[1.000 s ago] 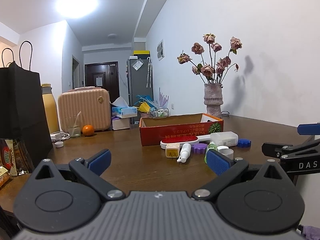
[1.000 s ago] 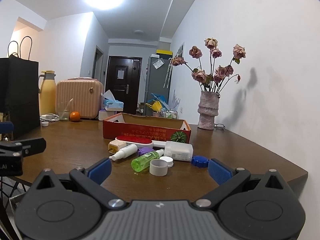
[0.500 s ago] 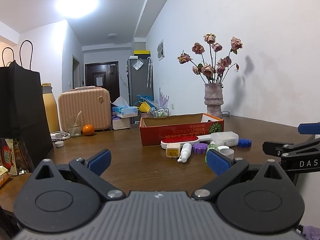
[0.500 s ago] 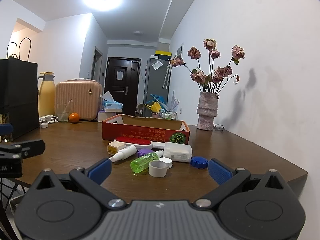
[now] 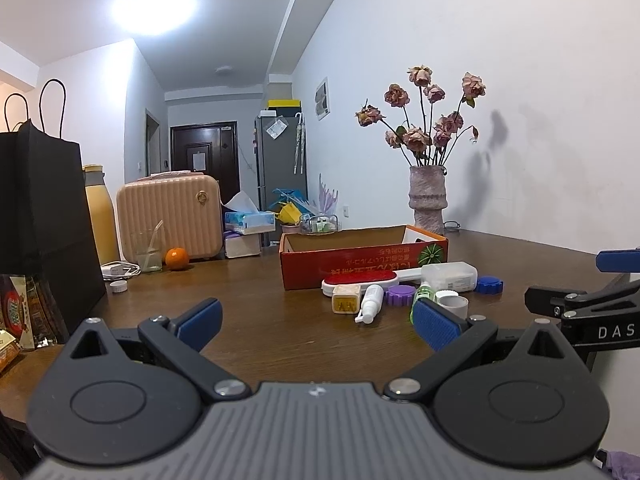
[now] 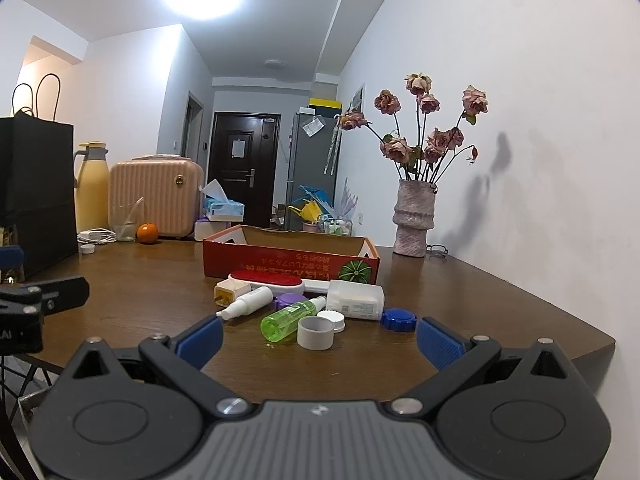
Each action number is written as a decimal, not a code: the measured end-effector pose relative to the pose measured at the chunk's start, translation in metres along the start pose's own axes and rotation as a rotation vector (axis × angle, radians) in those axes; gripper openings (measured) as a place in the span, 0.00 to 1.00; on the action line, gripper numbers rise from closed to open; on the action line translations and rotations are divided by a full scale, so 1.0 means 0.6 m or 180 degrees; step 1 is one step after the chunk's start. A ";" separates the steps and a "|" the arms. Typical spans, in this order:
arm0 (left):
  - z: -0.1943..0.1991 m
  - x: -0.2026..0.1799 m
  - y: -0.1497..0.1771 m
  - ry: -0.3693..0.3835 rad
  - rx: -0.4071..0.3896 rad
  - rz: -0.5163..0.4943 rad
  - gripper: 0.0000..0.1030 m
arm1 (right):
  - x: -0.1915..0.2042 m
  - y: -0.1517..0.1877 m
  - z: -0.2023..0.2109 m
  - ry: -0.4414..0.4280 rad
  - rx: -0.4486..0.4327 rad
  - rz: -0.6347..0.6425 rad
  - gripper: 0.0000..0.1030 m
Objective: Organize rigid objects
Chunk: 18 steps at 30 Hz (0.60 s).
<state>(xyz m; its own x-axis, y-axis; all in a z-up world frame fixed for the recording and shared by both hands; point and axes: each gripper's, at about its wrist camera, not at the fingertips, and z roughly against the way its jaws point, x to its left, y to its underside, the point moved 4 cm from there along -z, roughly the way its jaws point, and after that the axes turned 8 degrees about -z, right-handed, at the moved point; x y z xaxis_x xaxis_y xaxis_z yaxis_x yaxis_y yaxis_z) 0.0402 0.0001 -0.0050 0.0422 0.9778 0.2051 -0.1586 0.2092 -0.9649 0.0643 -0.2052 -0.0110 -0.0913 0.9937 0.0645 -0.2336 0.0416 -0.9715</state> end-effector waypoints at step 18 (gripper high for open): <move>-0.002 -0.004 0.001 -0.0001 0.0021 0.0005 1.00 | -0.002 0.003 -0.002 0.0021 0.0011 -0.0033 1.00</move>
<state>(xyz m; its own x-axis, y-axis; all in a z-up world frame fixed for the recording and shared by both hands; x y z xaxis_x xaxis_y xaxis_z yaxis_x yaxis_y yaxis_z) 0.0415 -0.0019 -0.0060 0.0415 0.9782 0.2035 -0.1651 0.2076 -0.9642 0.0653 -0.2062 -0.0129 -0.0824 0.9939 0.0732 -0.2379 0.0517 -0.9699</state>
